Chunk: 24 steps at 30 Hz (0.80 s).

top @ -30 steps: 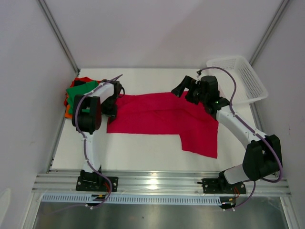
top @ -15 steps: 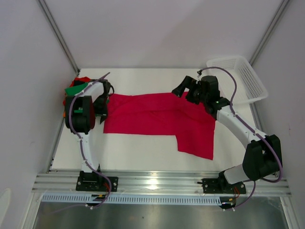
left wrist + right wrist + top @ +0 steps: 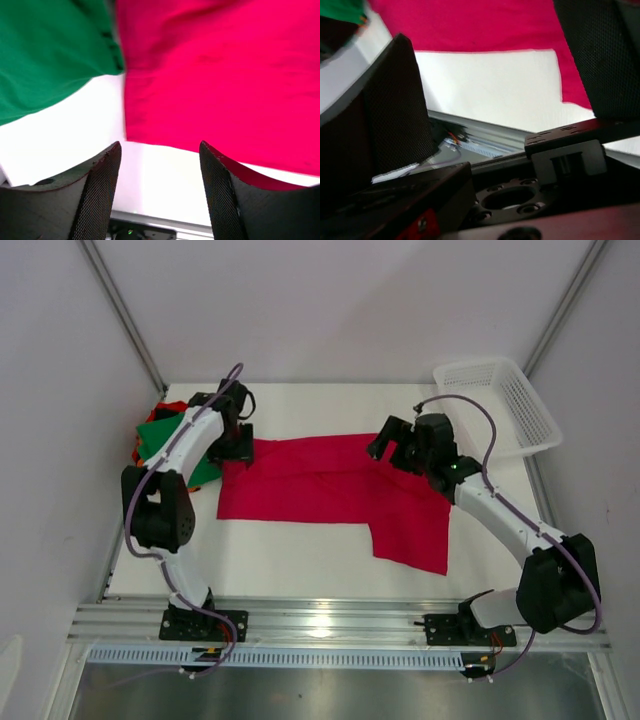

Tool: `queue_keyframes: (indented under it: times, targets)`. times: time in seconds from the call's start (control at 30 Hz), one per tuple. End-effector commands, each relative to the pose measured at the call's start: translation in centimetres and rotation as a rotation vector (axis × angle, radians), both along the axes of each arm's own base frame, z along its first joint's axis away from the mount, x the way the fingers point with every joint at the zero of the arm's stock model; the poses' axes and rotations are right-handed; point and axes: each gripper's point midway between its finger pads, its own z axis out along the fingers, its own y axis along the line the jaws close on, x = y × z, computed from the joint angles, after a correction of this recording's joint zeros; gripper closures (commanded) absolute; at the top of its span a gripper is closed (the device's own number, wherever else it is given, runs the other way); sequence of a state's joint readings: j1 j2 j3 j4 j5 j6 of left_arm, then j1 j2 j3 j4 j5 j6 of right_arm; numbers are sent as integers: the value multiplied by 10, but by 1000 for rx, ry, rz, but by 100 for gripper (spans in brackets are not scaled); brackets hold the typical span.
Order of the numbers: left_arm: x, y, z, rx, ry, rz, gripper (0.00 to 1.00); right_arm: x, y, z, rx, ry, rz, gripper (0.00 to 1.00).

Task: Fold and stack the t-shirts
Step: Fold the flattened tshirt in 1/3 of the way

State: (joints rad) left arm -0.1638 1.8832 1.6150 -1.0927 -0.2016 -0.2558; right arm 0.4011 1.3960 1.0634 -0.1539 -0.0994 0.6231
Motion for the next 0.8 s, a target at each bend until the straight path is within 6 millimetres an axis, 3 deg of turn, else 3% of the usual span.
queue_keyframes:
  times: [0.0,0.07,0.1,0.13,0.17,0.2,0.23,0.27,0.3,0.37,0.5,0.63,0.67,0.7,0.73,0.77]
  targets:
    - [4,-32,31,-118,-126,-44,33,-32,-25,-32,-207,79,-87,1]
    - [3,-37,44,-98,-172,-66,32,-52,-20,-42,-299,96,-100,1]
    - [3,-38,49,-88,-189,-71,30,-62,-36,-50,-354,121,-176,1]
    - [5,-40,62,-93,-242,-79,29,-69,-39,-53,-359,135,-204,1]
    - [1,-43,60,-95,-251,-93,26,-77,-42,-58,-358,155,-228,1]
    - [1,-48,66,-127,-281,-101,18,-91,-49,-71,-333,203,-266,1]
    - [0,-52,87,-167,-361,-108,14,-98,-54,-78,-321,227,-285,1]
    - [0,-57,83,-200,-395,-105,10,-106,-57,-85,-304,247,-302,1]
    - [-1,-64,92,-247,-436,-119,1,-113,-60,-91,-269,273,-333,1]
    - [-2,-72,115,-319,-557,-134,1,-133,-72,-107,-251,315,-358,1]
    - [-11,-85,131,-420,-630,-165,0,-165,-91,-129,-268,405,-408,1]
    - [-16,-93,131,-462,-599,-178,0,-184,-85,-136,-55,469,-488,1]
    - [-18,-93,131,-467,-593,-176,0,-197,-87,-151,-9,507,-508,1]
    - [-19,-94,131,-470,-592,-180,1,-194,-83,-138,122,460,-523,1]
    - [-21,-94,128,-475,-584,-180,0,-196,-82,-139,190,454,-544,1]
    - [-23,-94,126,-475,-580,-182,1,-202,-86,-152,260,478,-599,1]
